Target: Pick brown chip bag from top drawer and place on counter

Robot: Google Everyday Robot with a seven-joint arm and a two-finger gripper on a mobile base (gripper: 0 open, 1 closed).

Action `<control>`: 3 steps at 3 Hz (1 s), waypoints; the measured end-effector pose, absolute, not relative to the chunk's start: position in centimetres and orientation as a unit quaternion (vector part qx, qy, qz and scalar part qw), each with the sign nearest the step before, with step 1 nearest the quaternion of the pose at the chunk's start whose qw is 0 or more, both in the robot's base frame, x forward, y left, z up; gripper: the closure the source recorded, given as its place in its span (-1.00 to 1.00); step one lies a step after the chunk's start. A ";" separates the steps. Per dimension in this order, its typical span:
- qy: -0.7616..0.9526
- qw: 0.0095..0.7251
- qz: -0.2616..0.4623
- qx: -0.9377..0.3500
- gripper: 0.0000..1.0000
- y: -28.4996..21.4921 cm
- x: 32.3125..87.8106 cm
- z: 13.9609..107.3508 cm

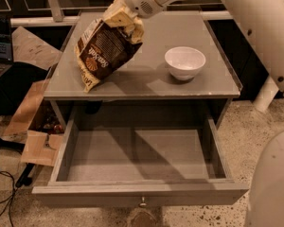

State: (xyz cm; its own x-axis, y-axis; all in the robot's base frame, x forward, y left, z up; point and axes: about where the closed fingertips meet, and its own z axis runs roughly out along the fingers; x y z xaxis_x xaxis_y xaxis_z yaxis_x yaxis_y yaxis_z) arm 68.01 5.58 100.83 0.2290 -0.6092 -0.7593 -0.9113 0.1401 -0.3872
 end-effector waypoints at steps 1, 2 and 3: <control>0.599 0.459 0.163 -0.635 0.67 5.7 68.1 100.8; 0.599 0.459 0.163 -0.635 0.21 5.7 68.1 100.8; 0.599 0.459 0.163 -0.635 -0.27 5.7 68.1 100.8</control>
Offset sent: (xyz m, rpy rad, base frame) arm 0.0010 0.0013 -0.0006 -0.0025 0.0001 -0.0002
